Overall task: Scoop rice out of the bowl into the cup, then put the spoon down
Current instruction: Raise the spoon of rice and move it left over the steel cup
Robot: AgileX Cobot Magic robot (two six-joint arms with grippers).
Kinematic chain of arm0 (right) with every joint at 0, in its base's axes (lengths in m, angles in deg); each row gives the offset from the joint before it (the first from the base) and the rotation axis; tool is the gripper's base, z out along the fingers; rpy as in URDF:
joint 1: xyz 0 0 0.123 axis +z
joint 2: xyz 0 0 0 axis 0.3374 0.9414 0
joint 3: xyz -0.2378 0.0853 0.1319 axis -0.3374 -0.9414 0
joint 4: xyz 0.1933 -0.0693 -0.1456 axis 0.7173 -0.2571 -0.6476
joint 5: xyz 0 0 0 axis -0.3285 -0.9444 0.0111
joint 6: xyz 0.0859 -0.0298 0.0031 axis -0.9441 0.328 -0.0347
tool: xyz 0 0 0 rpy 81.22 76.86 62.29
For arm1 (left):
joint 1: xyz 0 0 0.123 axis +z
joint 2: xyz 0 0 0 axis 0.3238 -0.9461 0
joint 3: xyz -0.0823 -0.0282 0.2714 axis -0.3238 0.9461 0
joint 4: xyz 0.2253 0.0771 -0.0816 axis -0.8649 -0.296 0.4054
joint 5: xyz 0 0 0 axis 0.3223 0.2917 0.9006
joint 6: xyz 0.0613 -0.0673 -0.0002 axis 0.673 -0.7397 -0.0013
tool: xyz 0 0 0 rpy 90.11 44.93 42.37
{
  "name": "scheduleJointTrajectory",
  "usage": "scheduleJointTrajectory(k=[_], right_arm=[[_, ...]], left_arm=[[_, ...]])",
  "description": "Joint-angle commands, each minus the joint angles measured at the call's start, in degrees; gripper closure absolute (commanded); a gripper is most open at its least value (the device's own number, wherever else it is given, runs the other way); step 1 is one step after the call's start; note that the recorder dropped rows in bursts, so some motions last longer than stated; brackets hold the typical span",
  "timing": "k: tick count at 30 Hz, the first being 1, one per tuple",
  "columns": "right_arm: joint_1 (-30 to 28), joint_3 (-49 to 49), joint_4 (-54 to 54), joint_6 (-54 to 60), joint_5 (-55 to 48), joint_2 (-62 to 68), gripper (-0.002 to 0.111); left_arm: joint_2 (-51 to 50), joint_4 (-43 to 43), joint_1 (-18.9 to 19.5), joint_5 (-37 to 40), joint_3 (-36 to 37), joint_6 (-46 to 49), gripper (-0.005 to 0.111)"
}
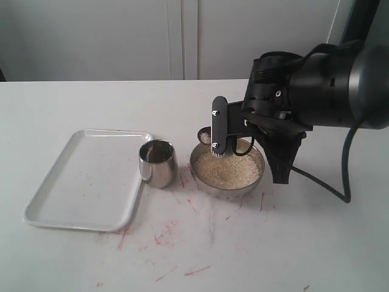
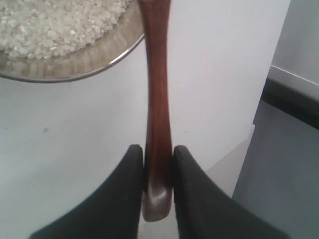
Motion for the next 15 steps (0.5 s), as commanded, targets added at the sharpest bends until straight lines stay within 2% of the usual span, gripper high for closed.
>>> scheduleJointTrajectory(k=[1, 15], right_arm=[[2.1, 1.2, -2.3, -0.3, 0.2, -0.6, 0.108], [7.4, 7.1, -2.7, -0.3, -0.3, 1.3, 0.108]], left_arm=[[0.2, 0.0, -0.2, 2.2, 0.5, -0.3, 0.092], [0.2, 0.0, -0.2, 2.2, 0.5, -0.3, 0.092]])
